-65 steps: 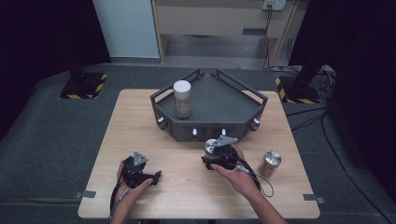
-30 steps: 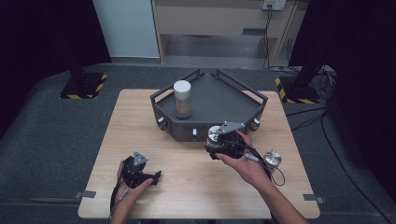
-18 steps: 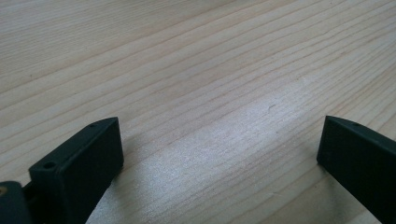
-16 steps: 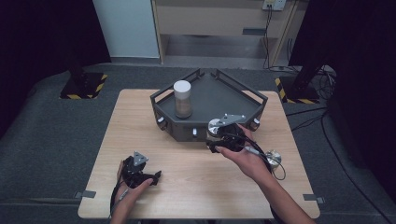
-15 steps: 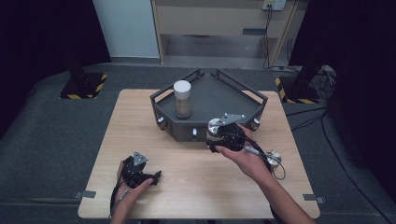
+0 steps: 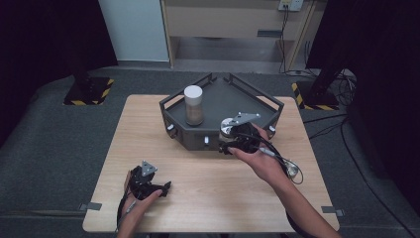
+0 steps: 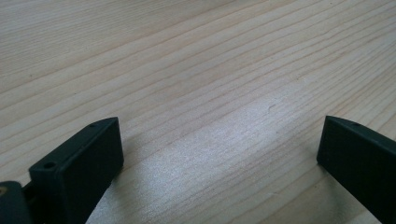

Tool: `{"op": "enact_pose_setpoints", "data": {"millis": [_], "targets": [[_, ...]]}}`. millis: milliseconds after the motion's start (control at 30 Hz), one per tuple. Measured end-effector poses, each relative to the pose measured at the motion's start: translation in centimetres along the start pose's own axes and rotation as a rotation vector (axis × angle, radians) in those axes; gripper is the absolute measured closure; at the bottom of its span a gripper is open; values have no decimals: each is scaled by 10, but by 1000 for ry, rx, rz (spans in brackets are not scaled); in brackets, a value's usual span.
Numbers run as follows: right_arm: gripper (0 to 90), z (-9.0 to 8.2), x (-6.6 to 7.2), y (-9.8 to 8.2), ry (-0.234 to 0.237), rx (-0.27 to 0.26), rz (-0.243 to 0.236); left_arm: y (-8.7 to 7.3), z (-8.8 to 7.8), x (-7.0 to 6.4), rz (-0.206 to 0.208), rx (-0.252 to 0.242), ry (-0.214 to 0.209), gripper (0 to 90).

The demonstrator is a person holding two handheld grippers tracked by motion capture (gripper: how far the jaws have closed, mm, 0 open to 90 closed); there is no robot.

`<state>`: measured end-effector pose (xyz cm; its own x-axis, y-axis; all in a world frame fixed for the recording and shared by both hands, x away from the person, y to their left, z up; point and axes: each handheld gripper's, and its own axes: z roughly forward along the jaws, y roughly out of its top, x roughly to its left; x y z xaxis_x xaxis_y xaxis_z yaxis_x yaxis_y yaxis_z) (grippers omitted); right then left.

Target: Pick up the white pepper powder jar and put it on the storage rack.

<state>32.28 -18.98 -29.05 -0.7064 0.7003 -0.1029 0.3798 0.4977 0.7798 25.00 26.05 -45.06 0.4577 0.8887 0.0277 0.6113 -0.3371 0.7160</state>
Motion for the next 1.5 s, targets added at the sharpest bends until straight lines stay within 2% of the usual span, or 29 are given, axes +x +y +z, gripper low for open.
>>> {"op": "enact_pose_setpoints", "data": {"millis": [467, 867, 1500], "targets": [[308, 2, -10, 18, -13, 2, 12, 0, 0, 0, 0, 0, 0, 0], [308, 7, -13, 35, -28, 12, -3, 0, 0, 0, -2, -2, 0, 0], [308, 28, -27, 51, -47, 18, 26, 0, 1, 1, 2, -2, -2, 0]]}}
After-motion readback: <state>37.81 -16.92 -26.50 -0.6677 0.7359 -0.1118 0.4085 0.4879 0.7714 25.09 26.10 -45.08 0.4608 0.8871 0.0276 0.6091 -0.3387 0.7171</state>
